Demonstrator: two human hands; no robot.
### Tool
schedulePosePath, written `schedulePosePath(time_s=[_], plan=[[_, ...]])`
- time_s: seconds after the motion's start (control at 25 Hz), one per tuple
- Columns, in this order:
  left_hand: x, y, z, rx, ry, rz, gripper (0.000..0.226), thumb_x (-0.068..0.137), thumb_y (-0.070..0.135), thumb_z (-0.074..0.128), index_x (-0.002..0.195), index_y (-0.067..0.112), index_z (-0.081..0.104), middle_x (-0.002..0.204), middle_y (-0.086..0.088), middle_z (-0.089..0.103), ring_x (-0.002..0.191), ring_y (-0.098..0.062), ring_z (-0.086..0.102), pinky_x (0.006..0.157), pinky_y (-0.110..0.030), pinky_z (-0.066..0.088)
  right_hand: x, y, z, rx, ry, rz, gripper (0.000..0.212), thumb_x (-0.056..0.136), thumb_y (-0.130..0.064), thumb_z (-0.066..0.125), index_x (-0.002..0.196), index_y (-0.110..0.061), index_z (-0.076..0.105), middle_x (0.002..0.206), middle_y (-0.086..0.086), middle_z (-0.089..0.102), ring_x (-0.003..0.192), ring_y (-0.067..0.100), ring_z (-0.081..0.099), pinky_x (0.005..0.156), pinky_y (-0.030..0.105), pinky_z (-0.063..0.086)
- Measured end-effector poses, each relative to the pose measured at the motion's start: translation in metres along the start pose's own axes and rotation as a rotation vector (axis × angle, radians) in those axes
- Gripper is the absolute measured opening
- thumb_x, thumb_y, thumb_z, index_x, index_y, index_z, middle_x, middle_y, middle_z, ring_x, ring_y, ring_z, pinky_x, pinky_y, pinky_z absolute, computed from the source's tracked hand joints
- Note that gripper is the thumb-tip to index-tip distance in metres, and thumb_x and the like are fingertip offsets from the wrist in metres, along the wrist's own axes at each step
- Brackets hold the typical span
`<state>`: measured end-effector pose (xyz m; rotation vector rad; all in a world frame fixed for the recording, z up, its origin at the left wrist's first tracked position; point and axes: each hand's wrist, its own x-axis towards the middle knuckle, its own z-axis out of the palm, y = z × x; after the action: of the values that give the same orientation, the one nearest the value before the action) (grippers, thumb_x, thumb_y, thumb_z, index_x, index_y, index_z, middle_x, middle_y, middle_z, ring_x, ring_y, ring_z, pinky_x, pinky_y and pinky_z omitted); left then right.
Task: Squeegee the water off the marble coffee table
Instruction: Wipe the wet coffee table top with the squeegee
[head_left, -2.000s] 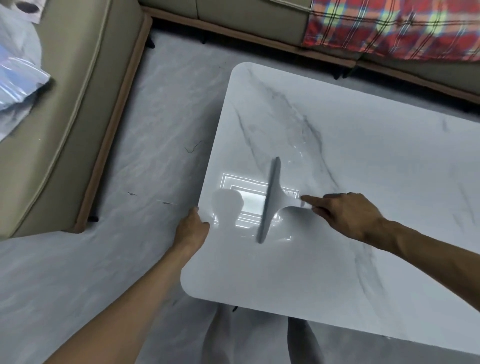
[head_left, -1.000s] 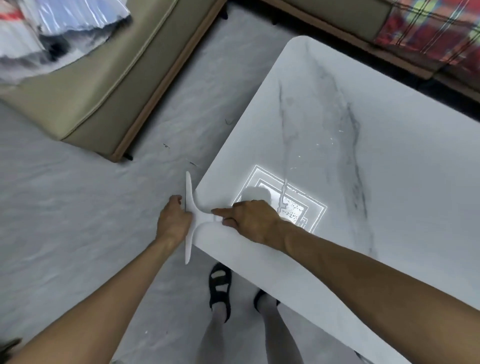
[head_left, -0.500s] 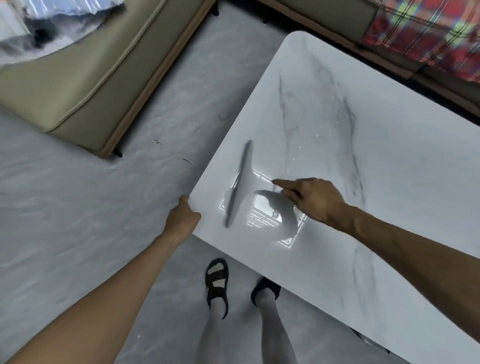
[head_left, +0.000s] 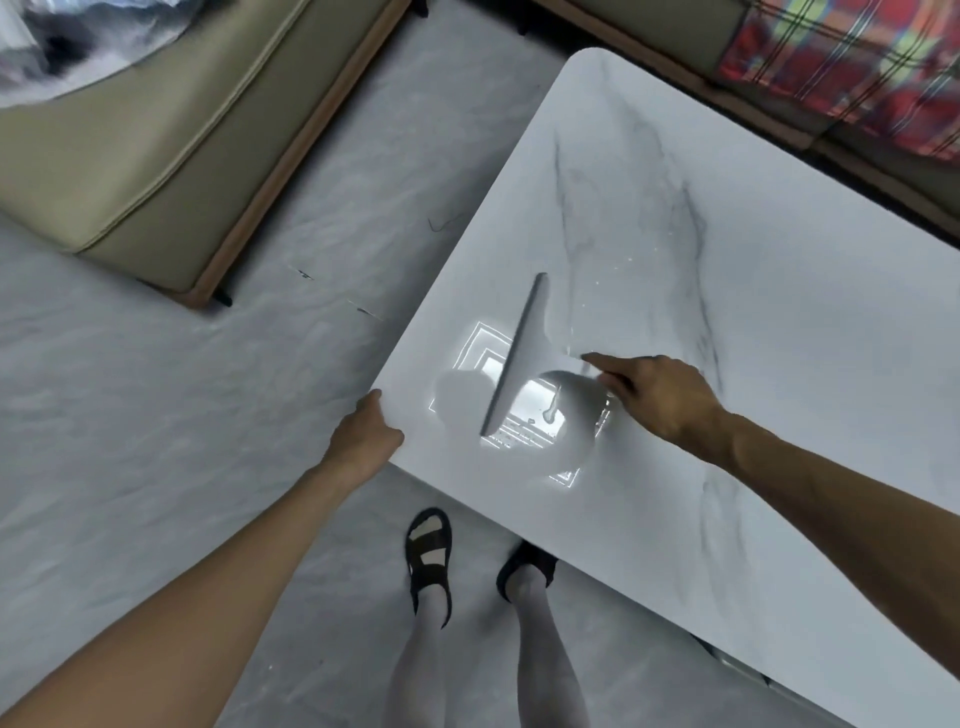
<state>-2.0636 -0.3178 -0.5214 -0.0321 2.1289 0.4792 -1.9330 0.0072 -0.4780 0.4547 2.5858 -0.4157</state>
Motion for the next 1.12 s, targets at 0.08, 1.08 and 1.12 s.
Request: schedulePosePath(time_s=[0.08, 1.08, 1.12], plan=[[0.001, 0.001, 0.000, -0.015, 0.030, -0.016, 0.069, 0.085, 0.008, 0.047, 0.149, 0.017, 0.023, 0.120, -0.008, 0.054, 0.094, -0.022, 0.052, 0.076, -0.028, 0.042, -0.023, 0.013, -0.003, -0.024, 0.047, 0.054, 0.036, 0.096, -0.048, 0.031, 0.131, -0.056, 0.041, 0.099, -0.009, 0.072, 0.088, 0.024, 0.065, 0.062, 0.029, 0.037], [-0.011, -0.012, 0.020, -0.223, 0.234, -0.045, 0.046, 0.090, 0.008, 0.047, 0.136, 0.017, 0.046, 0.135, -0.009, 0.054, 0.096, -0.021, 0.056, 0.077, -0.026, 0.042, -0.029, -0.085, 0.059, 0.099, -0.166, -0.342, 0.040, 0.100, -0.040, 0.034, 0.137, -0.054, 0.039, 0.110, -0.007, 0.063, 0.105, 0.022, 0.060, 0.076, 0.028, 0.038], [-0.012, -0.016, 0.018, -0.219, 0.271, -0.052, 0.046, 0.090, 0.010, 0.048, 0.135, 0.017, 0.046, 0.137, -0.009, 0.054, 0.103, -0.024, 0.058, 0.080, -0.027, 0.042, -0.021, -0.106, 0.067, 0.106, -0.202, -0.371, 0.040, 0.100, -0.040, 0.034, 0.137, -0.053, 0.039, 0.110, -0.005, 0.063, 0.105, 0.023, 0.059, 0.075, 0.027, 0.034]])
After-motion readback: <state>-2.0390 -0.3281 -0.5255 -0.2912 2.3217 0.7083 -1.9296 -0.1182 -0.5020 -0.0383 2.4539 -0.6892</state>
